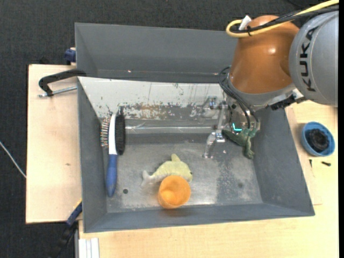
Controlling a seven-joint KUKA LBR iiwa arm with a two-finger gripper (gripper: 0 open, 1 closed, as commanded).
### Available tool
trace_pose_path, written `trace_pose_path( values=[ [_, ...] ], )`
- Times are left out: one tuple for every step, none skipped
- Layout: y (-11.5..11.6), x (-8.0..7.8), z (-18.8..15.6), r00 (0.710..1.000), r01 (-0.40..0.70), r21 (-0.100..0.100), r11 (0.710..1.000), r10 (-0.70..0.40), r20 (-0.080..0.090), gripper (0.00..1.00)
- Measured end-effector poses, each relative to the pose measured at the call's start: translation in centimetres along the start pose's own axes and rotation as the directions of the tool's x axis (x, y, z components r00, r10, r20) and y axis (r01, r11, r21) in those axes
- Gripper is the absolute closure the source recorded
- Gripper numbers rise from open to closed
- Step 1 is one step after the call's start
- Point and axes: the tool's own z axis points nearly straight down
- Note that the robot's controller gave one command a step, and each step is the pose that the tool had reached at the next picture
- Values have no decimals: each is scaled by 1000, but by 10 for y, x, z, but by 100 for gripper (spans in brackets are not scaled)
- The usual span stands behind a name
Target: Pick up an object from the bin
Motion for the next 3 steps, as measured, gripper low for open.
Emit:
trace_pose_path(
  values=[
    [46,51,130,928,373,0,928,-373,1,0],
    [67,40,141,984,176,1,984,-176,11,0],
    [68,38,139,984,175,0,985,-175,21,100]
  ],
)
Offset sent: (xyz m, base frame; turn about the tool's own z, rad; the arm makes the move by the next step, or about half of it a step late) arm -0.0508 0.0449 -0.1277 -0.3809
